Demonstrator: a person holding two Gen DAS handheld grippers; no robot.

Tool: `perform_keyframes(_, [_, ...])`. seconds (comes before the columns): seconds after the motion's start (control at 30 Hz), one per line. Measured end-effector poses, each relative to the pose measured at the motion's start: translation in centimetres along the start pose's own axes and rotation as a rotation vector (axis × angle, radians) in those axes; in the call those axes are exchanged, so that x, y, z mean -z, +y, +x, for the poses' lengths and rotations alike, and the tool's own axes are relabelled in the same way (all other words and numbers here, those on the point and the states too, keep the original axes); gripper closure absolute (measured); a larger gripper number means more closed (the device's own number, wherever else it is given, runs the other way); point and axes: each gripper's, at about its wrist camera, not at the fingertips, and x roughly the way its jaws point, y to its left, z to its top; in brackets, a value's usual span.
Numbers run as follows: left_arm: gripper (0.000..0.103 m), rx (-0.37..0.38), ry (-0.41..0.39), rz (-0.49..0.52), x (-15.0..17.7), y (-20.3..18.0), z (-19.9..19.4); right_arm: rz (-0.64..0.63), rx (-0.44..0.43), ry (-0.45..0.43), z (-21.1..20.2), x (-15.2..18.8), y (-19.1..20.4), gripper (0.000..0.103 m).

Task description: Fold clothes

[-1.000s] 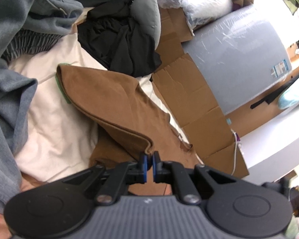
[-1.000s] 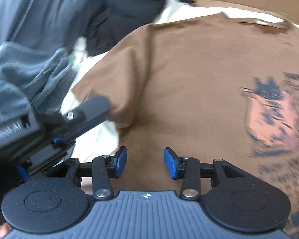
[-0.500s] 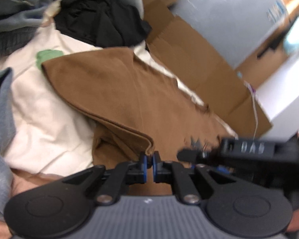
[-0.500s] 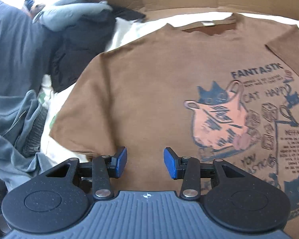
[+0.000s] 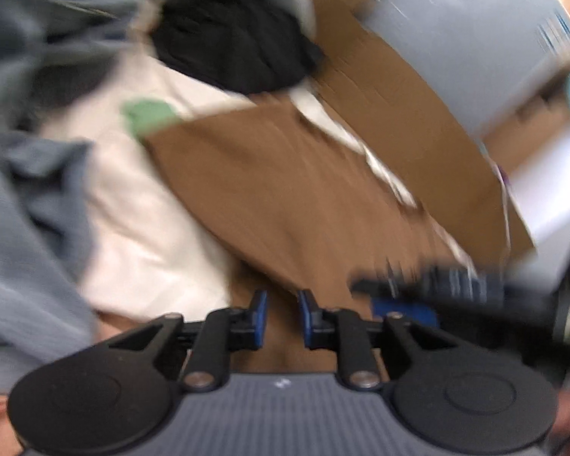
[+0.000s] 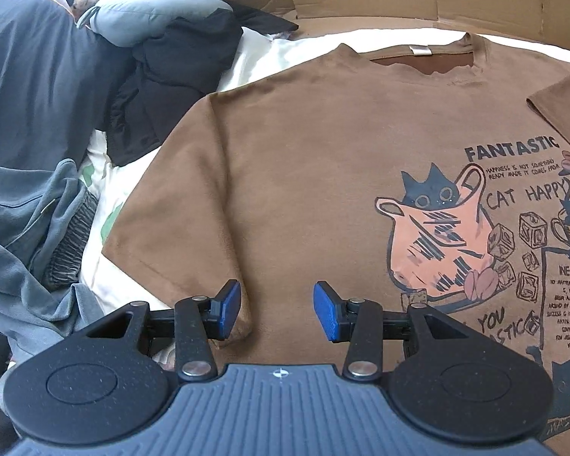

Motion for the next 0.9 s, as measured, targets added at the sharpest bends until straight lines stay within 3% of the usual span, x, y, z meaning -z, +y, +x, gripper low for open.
perform_keyframes(0.13, [0.075,-0.085,-0.096,-0.007,-2.5,1.2,-0.9,0.006,0.001,0.008,0.0,0.3,0.0,0.053])
perform_keyframes(0.27, [0.075,-0.161,-0.125,-0.063,-4.5,2.3,-0.5,0.007,0.003,0.016,-0.1,0.5,0.0,0.053])
perform_keyframes(0.53, [0.074,-0.317,-0.160,-0.066,-6.5,3.0,1.2,0.022,0.012,0.022,-0.4,0.3,-0.7,0.053])
perform_keyframes(0.9, [0.076,-0.356,-0.168,-0.009,-6.5,3.0,4.7,0.027,-0.018,0.020,-0.4,0.2,-0.1,0.053])
